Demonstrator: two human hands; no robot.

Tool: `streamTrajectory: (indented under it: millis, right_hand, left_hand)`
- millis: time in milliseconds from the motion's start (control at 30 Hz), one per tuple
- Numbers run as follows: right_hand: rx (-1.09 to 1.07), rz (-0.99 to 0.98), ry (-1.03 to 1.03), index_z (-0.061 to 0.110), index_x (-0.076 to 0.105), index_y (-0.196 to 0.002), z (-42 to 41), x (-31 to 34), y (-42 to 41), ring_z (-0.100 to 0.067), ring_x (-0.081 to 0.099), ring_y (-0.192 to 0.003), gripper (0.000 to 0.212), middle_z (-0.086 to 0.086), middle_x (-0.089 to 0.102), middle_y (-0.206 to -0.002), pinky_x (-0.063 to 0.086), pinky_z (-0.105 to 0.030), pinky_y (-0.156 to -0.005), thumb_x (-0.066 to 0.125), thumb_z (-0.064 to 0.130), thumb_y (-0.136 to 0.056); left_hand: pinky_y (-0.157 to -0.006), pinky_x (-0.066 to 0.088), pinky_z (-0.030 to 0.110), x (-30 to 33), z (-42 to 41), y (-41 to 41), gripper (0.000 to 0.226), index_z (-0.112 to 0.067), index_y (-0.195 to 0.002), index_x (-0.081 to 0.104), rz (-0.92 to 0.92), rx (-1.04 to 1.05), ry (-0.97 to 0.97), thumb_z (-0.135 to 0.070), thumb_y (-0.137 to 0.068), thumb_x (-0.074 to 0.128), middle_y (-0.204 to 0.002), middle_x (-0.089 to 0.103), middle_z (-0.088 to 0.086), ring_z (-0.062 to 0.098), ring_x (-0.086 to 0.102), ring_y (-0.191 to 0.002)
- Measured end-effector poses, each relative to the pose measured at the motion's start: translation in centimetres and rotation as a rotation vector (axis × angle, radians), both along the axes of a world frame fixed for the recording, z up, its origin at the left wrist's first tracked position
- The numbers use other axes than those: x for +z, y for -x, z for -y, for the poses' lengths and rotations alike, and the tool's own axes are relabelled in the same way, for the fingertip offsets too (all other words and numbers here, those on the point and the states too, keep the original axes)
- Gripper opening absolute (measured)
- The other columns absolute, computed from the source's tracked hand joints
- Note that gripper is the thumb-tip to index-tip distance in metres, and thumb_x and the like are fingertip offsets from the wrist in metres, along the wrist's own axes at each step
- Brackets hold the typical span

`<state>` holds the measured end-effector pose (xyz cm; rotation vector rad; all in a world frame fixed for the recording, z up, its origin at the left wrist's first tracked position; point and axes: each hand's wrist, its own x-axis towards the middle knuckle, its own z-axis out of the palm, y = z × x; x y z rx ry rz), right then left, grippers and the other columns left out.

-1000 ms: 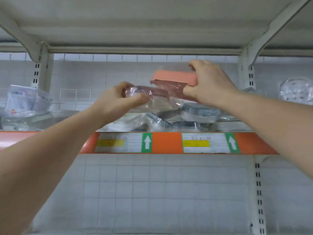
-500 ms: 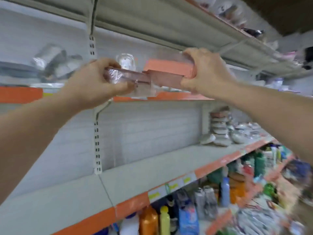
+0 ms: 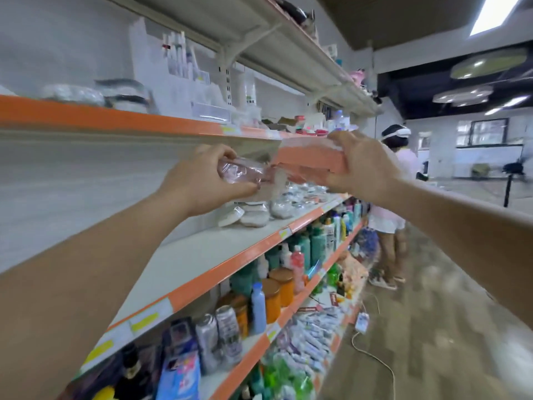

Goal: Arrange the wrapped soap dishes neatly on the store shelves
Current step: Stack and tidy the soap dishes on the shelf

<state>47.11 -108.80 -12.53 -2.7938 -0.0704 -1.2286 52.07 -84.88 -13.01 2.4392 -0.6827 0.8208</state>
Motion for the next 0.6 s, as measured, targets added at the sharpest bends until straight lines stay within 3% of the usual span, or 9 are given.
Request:
streamTrajectory:
  millis: [100, 200, 333, 500, 600]
  right_hand:
    - [-0.009, -0.021, 0.013, 0.013, 0.042, -0.137, 2.2, -3.1, -6.6, -0.032, 0.054, -0.111, 0.075, -0.013, 0.053, -0.125, 0.048, -0.041, -0.091, 0.070, 0.048, -0.077]
    - [-0.075, -0.105, 0.054, 0.017, 0.040, -0.137, 3.6, -5.7, -14.1, -0.027, 0.052, -0.111, 0.066, -0.007, 0.053, -0.123, 0.045, -0.036, -0.087, 0.067, 0.040, -0.081]
    - [-0.096, -0.238, 0.056, 0.013, 0.041, -0.134, 4.4, -8.8, -24.9, -0.026, 0.051, -0.112, 0.060, -0.008, 0.051, -0.126, 0.043, -0.034, -0.085, 0.063, 0.040, -0.084]
    - [-0.111, -0.322, 0.151, 0.012, 0.042, -0.128, 5.3, -12.8, -35.6, -0.026, 0.051, -0.113, 0.052, -0.006, 0.052, -0.125, 0.041, -0.035, -0.086, 0.051, 0.045, -0.089]
    - [-0.162, -0.314, 0.301, 0.011, 0.035, -0.133, 5.3, -14.4, -41.2, -0.027, 0.048, -0.114, 0.049, -0.007, 0.052, -0.124, 0.036, -0.035, -0.089, 0.050, 0.029, -0.091]
  left_hand:
    - [-0.092, 0.042, 0.034, -2.8, 2.4, -6.9, 0.063, -0.027, -0.119, 0.052, -0.035, 0.057, -0.040, -0.056, -0.067, 0.072, -0.124, 0.050, 0.000, 0.023, 0.052, -0.108]
    - [-0.092, 0.038, 0.034, -6.0, 4.3, -14.8, 0.066, -0.026, -0.124, 0.048, -0.082, 0.150, -0.058, -0.060, -0.070, 0.067, -0.129, 0.046, 0.002, 0.025, 0.045, -0.117]
    - [-0.093, 0.036, 0.036, -10.0, 6.6, -24.9, 0.072, -0.027, -0.124, 0.047, -0.234, 0.270, -0.057, -0.068, -0.067, 0.062, -0.131, 0.043, 0.002, 0.027, 0.043, -0.118]
    - [-0.093, 0.036, 0.039, -14.0, 9.2, -34.4, 0.068, -0.026, -0.126, 0.046, -0.287, 0.410, -0.114, -0.065, -0.071, 0.059, -0.130, 0.043, 0.002, 0.029, 0.041, -0.117]
    - [-0.092, 0.034, 0.039, -16.4, 10.4, -38.4, 0.065, -0.024, -0.127, 0.046, -0.293, 0.521, -0.115, -0.062, -0.075, 0.056, -0.130, 0.042, 0.005, 0.032, 0.040, -0.117]
